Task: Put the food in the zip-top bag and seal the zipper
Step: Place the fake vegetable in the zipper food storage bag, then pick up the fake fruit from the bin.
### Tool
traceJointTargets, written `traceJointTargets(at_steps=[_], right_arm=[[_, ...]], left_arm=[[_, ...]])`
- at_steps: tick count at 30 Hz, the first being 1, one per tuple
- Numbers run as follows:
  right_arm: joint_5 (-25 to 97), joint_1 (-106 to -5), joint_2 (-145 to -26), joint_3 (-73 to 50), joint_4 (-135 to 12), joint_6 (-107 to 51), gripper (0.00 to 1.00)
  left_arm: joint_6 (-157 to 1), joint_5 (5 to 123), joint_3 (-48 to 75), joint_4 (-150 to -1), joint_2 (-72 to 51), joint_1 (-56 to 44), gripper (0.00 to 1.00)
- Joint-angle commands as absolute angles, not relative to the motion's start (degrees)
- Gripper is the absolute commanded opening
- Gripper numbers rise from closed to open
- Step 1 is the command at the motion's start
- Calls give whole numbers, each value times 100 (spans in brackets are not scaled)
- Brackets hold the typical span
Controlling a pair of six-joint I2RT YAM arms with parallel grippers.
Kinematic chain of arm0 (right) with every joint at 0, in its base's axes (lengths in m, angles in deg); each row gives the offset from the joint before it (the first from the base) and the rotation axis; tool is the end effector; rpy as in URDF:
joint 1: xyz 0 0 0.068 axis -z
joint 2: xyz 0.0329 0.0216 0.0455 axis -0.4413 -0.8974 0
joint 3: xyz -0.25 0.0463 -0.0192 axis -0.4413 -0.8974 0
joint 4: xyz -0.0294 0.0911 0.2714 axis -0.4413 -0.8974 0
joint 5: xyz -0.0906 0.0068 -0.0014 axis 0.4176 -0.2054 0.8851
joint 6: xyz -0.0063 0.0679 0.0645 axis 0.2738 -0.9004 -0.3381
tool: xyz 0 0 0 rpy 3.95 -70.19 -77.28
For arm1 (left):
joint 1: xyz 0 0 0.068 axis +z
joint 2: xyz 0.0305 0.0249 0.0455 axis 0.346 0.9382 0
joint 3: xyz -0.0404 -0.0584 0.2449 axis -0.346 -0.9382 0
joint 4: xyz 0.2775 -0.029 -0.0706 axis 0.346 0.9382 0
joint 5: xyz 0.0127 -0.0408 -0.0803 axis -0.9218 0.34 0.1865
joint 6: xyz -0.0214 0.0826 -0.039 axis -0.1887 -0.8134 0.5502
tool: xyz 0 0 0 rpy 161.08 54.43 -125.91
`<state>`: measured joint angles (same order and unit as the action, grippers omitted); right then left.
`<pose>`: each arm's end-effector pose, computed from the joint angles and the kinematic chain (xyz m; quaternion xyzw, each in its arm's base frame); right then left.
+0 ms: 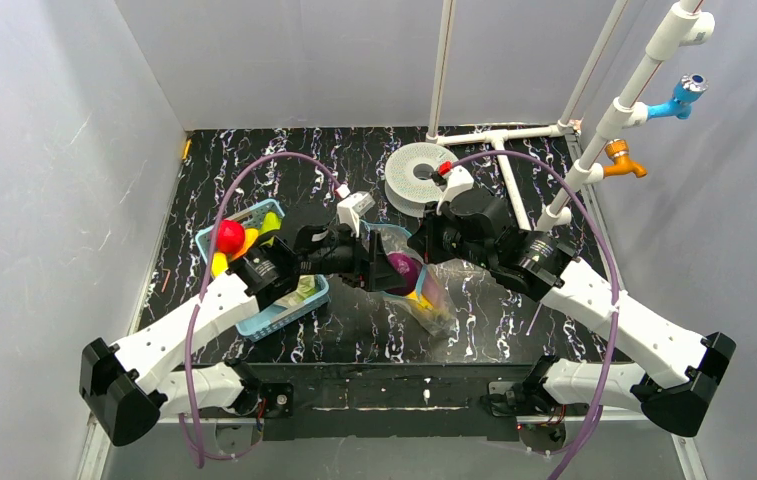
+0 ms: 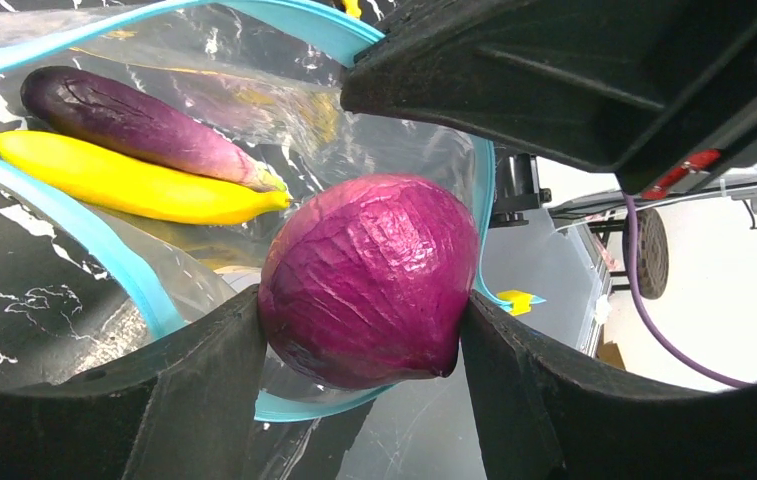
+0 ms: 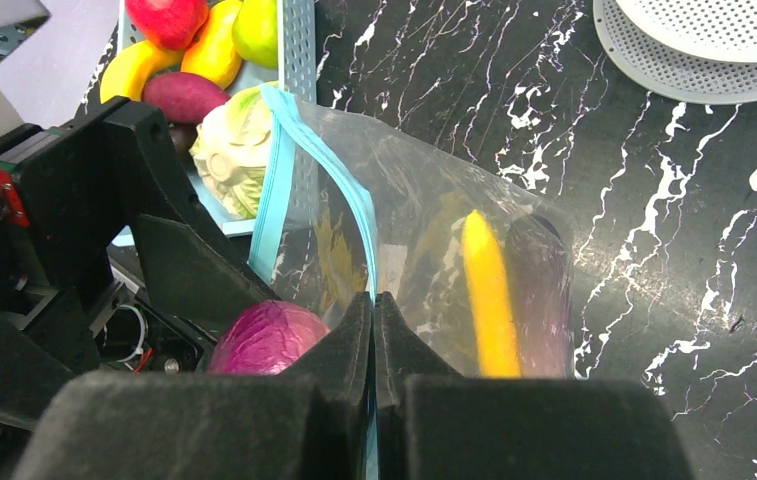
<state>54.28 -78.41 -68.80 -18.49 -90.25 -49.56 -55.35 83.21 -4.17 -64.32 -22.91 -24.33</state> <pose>0.2109 0.2460 0.3470 -0.1248 0.8331 0.2832 0.4584 0.2074 -0.2587 0.3069 0.2075 0.7694 -0.5117 0.3210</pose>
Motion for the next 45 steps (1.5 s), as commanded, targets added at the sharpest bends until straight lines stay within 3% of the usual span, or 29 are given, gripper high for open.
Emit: traceJointTargets(at_steps=[1, 4, 10, 28, 34, 36, 40, 45], right_arm=[[5445, -7857, -6742, -1841, -8712, -4943, 1], [5479, -7859, -6696, -1847, -8692, -4938, 1], [5509, -7857, -6663, -1883, -8706, -4949, 1], [5556, -7858, -6822, -1781, -8803, -4867, 1], [5668, -7857, -6772, -1783, -8762, -4837, 1], [5670, -7857, -6791, -1768, -8757, -4837, 1], [5657, -7857, -6820, -1748, -8767, -4824, 1], [5639, -7861, -6821, -1775, -8791, -4805, 1]], left_arm=[[-5669, 8178, -46, -6132, -2215, -2521, 54], [-5784, 8195, 134, -5961, -2095, -2543, 67], [-5979, 8140, 276, -5728, -2128, -2552, 82], [-6537, 7162, 621, -4738, -2876, -2559, 83], [-7176, 5857, 1317, -3925, -3066, -2554, 88], [-7134, 4819, 1400, -3730, -3201, -2553, 90], [-6753, 3137, 1281, -3501, -3588, -2550, 97], [-6539, 1904, 864, -3305, -3957, -2544, 98]])
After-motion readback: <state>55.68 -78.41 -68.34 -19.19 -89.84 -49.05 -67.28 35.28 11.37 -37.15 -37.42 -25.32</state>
